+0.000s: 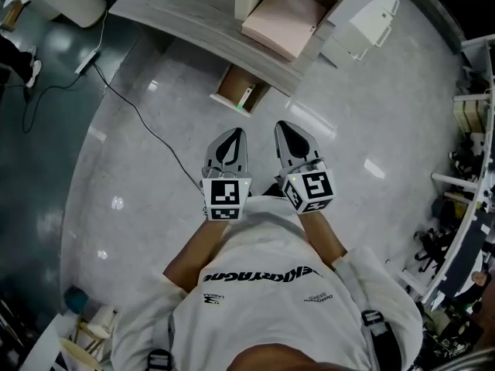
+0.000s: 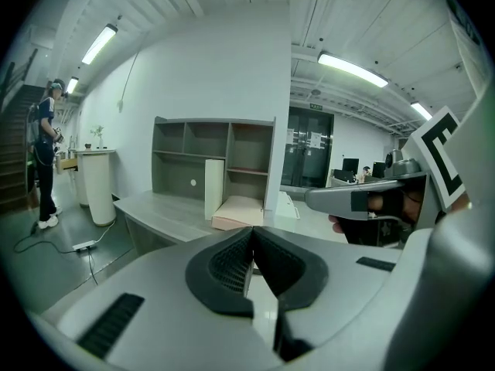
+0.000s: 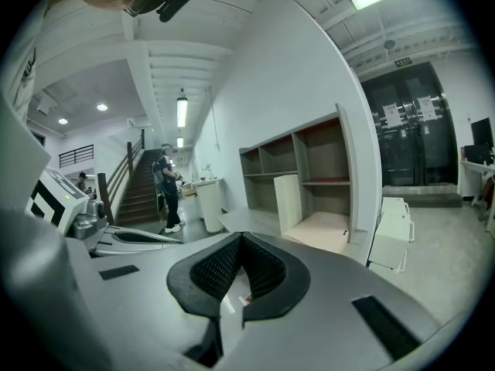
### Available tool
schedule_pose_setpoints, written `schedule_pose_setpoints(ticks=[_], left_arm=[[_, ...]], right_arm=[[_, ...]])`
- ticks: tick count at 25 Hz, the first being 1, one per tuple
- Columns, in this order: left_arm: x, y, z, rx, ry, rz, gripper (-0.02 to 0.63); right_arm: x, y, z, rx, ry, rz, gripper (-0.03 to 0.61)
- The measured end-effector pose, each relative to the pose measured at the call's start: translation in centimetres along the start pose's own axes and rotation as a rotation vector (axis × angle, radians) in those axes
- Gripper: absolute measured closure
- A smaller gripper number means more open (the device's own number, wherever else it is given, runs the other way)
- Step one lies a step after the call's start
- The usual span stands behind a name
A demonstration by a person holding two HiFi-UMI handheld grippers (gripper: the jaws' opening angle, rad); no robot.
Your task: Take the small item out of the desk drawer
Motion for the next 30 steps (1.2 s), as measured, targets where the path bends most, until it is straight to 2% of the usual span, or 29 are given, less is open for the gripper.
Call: schedule_pose_setpoints(ticks=[7,18,30], left_arm=[[-1.0,2.7,-1.5,-0.045,-0.009,0.004,0.597],[-0.6,9.1,-5.1,-0.134,0.005,-0.004,0.597],[-0.5,15.1,-10.9,-0.237,0.003,-0.026,0.597]], right_arm=[[1.3,2.4,-0.6,-0.018,0.021,-0.018,0.546],[6.5,6.4,-3.3,-0.054,0.07,-0.035,0.546],[10.8,9.3,-8.3,-0.121,0.108,-0.046,0.546]])
Point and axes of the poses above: the fingertips, and each gripper's own axes: y forward along the fingers, x to its right, z out of its top, the point moved 4 cm from there along -y, backward along the fingers, and after that the axes turned 12 degrees about y, right-handed, at the moved point
